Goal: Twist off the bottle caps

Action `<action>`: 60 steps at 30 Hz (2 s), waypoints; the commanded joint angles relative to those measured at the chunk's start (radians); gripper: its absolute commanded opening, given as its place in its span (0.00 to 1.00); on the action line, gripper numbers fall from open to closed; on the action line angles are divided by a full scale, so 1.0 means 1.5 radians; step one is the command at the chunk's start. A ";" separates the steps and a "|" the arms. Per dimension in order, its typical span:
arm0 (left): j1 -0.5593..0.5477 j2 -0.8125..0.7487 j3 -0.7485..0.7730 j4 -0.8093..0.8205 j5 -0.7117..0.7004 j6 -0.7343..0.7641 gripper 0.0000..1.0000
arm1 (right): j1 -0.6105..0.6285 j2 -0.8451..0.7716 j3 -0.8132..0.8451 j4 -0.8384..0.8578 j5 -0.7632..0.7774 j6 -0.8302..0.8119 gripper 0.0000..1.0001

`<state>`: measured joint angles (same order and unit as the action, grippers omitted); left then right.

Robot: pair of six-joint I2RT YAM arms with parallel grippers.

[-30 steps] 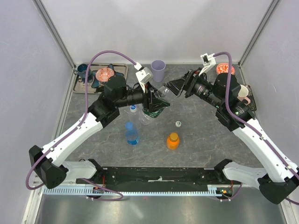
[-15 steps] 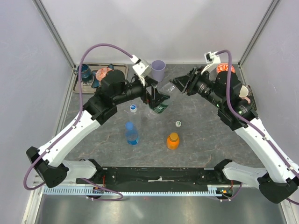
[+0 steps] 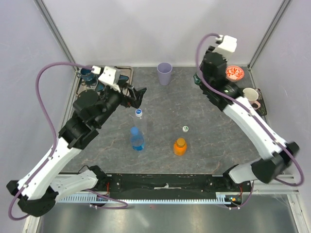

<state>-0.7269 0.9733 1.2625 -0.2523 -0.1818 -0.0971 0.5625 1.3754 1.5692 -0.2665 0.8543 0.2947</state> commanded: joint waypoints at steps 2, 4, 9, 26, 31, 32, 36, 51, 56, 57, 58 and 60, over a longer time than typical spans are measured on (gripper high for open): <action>-0.001 -0.048 -0.052 0.016 0.032 -0.040 1.00 | -0.069 0.098 0.000 0.094 0.117 -0.106 0.00; -0.001 -0.056 -0.058 -0.003 0.042 -0.046 1.00 | -0.089 0.120 -0.007 0.114 0.085 -0.104 0.00; -0.001 -0.085 -0.099 -0.016 0.048 -0.064 1.00 | -0.128 0.170 -0.027 0.155 0.053 -0.099 0.00; -0.001 -0.114 -0.184 0.005 0.048 -0.079 1.00 | -0.154 0.289 -0.113 0.219 0.020 -0.021 0.00; -0.001 -0.111 -0.183 0.008 0.043 -0.084 1.00 | -0.156 0.283 -0.126 0.199 -0.006 -0.011 0.10; -0.001 -0.112 -0.183 0.009 0.043 -0.085 1.00 | -0.157 0.281 -0.127 0.191 -0.012 -0.008 0.13; -0.001 -0.108 -0.182 0.010 0.043 -0.088 1.00 | -0.167 0.275 -0.123 0.134 -0.044 0.017 0.26; -0.001 -0.100 -0.177 0.004 0.047 -0.079 1.00 | -0.189 0.242 -0.110 0.057 -0.087 0.054 0.61; -0.001 -0.094 -0.173 0.002 0.050 -0.079 1.00 | -0.191 0.235 -0.106 0.045 -0.095 0.055 0.70; -0.001 -0.093 -0.173 0.003 0.050 -0.079 1.00 | -0.190 0.232 -0.106 0.045 -0.096 0.056 0.72; -0.001 -0.093 -0.172 0.003 0.051 -0.080 1.00 | -0.191 0.230 -0.105 0.043 -0.097 0.056 0.73; -0.001 -0.093 -0.173 0.003 0.053 -0.082 1.00 | -0.190 0.227 -0.104 0.042 -0.101 0.056 0.75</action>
<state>-0.7269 0.8333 0.9833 -0.2821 -0.1200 -0.1947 0.2790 1.7729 1.3918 -0.1955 0.7177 0.3683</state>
